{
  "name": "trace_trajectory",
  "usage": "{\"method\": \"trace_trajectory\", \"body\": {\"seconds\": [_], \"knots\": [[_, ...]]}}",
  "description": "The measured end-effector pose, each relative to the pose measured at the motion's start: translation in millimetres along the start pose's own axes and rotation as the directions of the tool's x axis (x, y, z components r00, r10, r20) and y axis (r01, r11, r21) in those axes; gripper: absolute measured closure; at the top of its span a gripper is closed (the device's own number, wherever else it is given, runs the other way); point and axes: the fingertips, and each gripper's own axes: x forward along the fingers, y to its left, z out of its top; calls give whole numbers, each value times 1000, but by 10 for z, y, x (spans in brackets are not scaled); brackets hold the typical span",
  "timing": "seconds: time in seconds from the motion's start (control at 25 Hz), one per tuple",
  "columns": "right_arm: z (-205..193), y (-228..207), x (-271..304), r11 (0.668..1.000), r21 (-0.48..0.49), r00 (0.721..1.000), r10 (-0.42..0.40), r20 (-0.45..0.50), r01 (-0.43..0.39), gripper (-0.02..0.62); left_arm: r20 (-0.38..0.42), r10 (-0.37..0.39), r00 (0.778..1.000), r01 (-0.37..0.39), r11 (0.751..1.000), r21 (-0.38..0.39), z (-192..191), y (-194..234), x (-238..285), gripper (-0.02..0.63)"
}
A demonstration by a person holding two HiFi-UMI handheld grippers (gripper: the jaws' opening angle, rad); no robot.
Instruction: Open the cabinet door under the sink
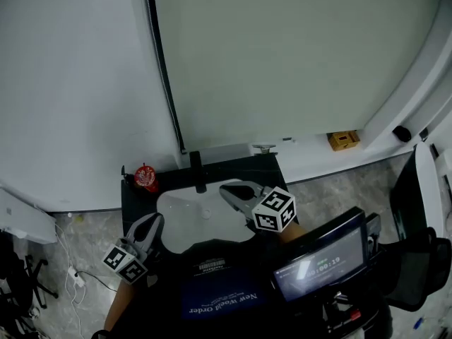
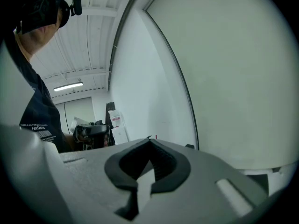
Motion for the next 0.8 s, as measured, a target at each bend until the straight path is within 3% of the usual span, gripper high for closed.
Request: {"method": "trace_trajectory", "body": {"seconds": [0.2, 0.36, 0.56, 0.8], "knots": [[-14, -13, -8, 1000, -6, 1000, 3, -4, -3, 595, -30, 7, 1000, -6, 1000, 22, -99, 34, 1, 606], [-40, 12, -7, 998, -55, 1000, 10, -22, -11, 595, 6, 10, 1000, -10, 1000, -6, -33, -26, 11, 606], [-44, 9, 17, 998, -65, 999, 21, -26, -22, 595, -25, 34, 999, -34, 999, 24, -123, 20, -28, 606], [-67, 0, 11, 997, -72, 999, 24, -31, -27, 595, -4, 32, 999, -32, 999, 7, -92, -18, -11, 606]]}}
